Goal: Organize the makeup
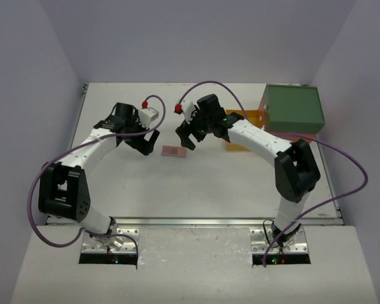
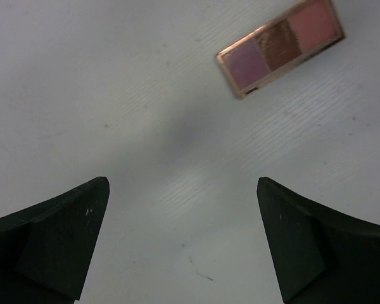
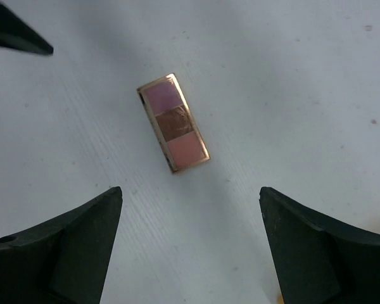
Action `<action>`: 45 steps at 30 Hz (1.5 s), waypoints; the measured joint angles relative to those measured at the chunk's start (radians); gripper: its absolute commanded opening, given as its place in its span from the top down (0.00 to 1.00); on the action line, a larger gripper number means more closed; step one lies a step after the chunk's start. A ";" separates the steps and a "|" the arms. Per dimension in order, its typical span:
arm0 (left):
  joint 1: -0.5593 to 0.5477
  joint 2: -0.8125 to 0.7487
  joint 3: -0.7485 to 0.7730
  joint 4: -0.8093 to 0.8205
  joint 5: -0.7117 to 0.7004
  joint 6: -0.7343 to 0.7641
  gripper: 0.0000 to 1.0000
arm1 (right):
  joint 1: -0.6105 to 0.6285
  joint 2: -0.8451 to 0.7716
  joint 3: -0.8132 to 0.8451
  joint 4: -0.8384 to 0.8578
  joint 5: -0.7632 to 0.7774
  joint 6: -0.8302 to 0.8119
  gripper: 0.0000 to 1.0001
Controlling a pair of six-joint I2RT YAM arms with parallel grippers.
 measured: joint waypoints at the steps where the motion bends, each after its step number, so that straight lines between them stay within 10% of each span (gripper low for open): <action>1: 0.032 -0.002 -0.004 0.004 -0.002 0.000 0.00 | 0.011 0.047 0.023 -0.012 -0.010 -0.015 0.10; 19: 0.201 -0.083 -0.119 0.001 -0.004 0.034 0.00 | 0.097 0.554 0.436 -0.148 0.071 -0.086 0.20; 28: 0.202 -0.092 -0.119 -0.003 0.030 0.035 0.00 | 0.179 0.491 0.335 -0.096 0.211 -0.129 0.96; 45: 0.202 -0.107 -0.119 -0.022 0.059 0.035 0.00 | 0.082 0.149 0.035 -0.022 0.246 0.187 1.00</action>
